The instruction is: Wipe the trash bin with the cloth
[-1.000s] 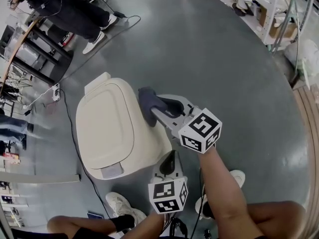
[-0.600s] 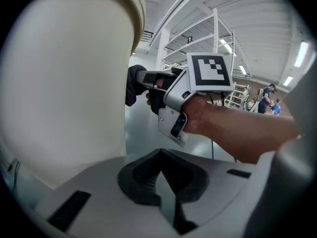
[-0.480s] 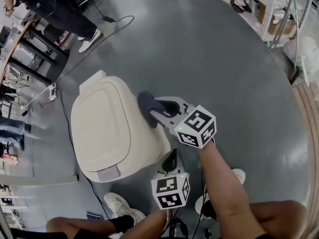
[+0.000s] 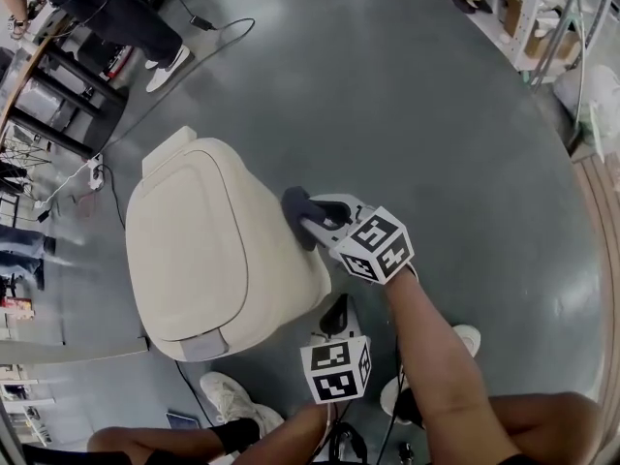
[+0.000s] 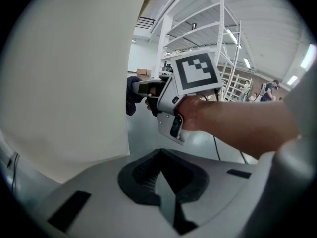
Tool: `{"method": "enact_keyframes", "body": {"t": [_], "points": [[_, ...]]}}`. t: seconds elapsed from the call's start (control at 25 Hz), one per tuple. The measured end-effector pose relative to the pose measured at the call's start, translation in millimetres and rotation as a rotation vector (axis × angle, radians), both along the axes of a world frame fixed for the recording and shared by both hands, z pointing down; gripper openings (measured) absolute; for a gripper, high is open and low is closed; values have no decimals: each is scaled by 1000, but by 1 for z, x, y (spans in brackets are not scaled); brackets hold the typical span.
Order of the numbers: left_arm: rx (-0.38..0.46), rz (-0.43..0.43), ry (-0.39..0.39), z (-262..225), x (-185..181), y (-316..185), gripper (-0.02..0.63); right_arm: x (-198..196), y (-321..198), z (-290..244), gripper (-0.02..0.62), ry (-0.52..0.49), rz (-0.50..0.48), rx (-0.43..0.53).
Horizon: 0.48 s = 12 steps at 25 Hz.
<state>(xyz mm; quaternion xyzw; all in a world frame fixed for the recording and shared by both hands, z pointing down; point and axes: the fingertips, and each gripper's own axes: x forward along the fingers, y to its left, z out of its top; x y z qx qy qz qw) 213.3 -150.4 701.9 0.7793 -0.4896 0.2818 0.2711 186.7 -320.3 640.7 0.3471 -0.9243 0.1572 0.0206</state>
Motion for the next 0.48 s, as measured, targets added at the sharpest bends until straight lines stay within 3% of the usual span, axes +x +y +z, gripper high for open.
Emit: {"method": "enact_keyframes", "body": {"t": [0.48], "points": [[-37, 18, -35, 21, -15, 5, -3, 0, -10, 86, 98, 91, 137, -183]]}}
